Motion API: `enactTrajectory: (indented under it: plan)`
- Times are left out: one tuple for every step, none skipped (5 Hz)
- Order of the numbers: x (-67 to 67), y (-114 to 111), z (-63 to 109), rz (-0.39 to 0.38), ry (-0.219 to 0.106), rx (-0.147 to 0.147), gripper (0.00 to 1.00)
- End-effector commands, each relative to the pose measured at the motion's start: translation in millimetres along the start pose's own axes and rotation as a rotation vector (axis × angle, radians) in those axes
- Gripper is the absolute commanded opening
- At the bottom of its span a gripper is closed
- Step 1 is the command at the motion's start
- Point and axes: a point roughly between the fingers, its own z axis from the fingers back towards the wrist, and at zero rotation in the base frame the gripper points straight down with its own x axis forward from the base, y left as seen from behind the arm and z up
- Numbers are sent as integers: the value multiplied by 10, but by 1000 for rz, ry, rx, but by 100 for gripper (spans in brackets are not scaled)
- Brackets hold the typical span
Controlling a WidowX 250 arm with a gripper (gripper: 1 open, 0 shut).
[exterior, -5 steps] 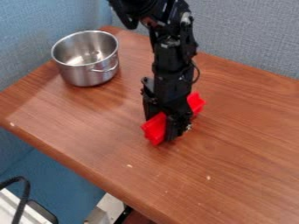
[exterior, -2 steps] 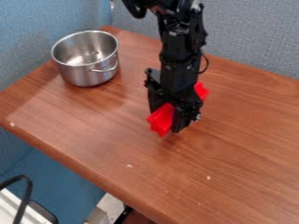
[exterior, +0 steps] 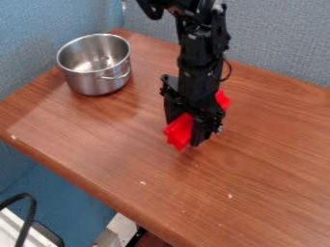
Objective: Put the red object in the metal pot
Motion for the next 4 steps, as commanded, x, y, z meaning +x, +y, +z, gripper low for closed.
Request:
enactTrajectory:
  plan:
    - [59, 9, 273, 5, -76, 29, 0]
    - [99, 52, 416, 12, -95, 50, 0]
    - [101, 283, 528, -10, -128, 52, 0]
    - [86, 395, 504, -1, -141, 44, 0]
